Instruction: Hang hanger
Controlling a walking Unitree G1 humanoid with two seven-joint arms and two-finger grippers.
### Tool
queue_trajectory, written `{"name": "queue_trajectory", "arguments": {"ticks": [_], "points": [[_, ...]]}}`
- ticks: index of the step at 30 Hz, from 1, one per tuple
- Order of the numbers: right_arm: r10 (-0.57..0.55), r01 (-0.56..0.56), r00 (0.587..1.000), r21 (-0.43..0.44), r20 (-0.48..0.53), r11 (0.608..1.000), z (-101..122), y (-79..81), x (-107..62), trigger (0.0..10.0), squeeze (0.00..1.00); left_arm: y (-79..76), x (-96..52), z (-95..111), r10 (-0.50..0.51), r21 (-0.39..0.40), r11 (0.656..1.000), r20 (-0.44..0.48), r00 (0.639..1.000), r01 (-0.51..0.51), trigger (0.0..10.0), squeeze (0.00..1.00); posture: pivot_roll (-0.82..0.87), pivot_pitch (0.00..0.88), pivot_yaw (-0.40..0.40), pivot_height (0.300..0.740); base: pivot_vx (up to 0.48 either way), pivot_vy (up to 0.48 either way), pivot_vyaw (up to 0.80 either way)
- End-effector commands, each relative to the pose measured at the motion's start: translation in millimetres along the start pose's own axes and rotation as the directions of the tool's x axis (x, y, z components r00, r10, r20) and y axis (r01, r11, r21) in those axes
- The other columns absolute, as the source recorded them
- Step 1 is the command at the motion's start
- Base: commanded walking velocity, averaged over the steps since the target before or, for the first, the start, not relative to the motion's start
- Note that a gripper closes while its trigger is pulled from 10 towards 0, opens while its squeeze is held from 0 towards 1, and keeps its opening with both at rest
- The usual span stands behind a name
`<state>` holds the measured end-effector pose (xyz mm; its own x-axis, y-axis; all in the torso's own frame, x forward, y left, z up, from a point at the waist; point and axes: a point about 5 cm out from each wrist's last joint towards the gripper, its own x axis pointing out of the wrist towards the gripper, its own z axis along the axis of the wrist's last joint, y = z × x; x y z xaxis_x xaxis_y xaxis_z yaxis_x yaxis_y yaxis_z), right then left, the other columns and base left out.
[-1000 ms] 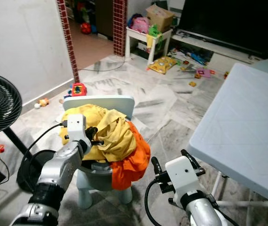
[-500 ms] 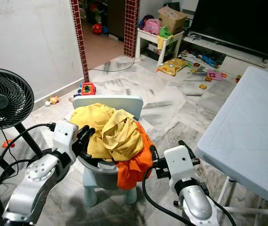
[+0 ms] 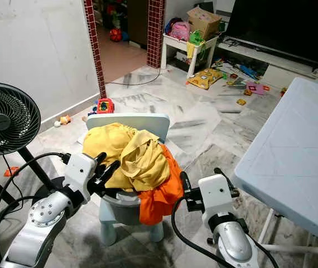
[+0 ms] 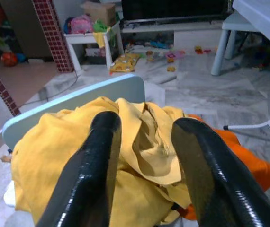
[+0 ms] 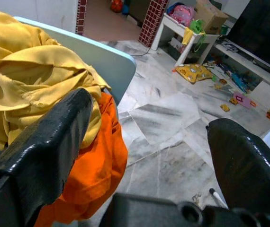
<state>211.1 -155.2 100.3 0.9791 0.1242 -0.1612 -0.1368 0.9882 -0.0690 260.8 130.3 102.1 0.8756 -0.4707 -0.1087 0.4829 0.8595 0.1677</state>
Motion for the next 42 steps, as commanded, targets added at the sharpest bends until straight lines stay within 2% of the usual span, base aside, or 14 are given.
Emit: {"name": "queue_trajectory", "arguments": {"ticks": [1, 11, 23, 35, 42], "points": [[0.016, -0.016, 1.0, -0.01, 0.004, 1.0, 0.0, 0.8, 0.6, 10.0, 0.0, -2.8, 1.1, -2.4, 0.001, 0.01, 1.0, -0.004, 1.0, -0.001, 10.0, 1.0, 0.09, 0.0, -0.077, 0.74, 0.0, 0.0, 0.73], [0.027, -0.027, 1.0, -0.016, 0.007, 1.0, 0.8, -0.9, 3.9, 10.0, 0.0, -8.0, 6.0, 1.2, 0.002, -0.001, 1.0, 0.016, 1.0, -0.002, 10.0, 1.0, 0.09, 0.0, -0.087, 0.74, 0.0, 0.0, 0.71], [0.029, -0.029, 1.0, -0.013, 0.001, 1.0, -0.1, 1.8, 1.3, 10.0, 0.0, -11.3, 9.8, 3.0, -0.027, -0.077, 0.997, 0.01, 1.0, 0.028, 10.0, 1.0, 0.08, 0.0, -0.083, 0.74, 0.0, 0.0, 0.0], [0.034, -0.034, 0.999, -0.017, -0.001, 0.999, 0.2, 2.9, 1.2, 10.0, 0.0, -10.7, 9.2, 0.9, -0.021, -0.096, 0.995, -0.01, 1.0, 0.02, 10.0, 1.0, 0.08, 0.0, -0.083, 0.74, 0.0, 0.0, 0.0], [0.038, -0.038, 0.999, -0.019, -0.004, 0.999, -0.2, 4.7, -0.2, 10.0, 0.0, -11.5, 8.3, 0.2, -0.025, -0.105, 0.994, -0.017, 1.0, 0.023, 10.0, 1.0, 0.08, 0.0, -0.082, 0.74, 0.267, 0.0, 0.0]]}}
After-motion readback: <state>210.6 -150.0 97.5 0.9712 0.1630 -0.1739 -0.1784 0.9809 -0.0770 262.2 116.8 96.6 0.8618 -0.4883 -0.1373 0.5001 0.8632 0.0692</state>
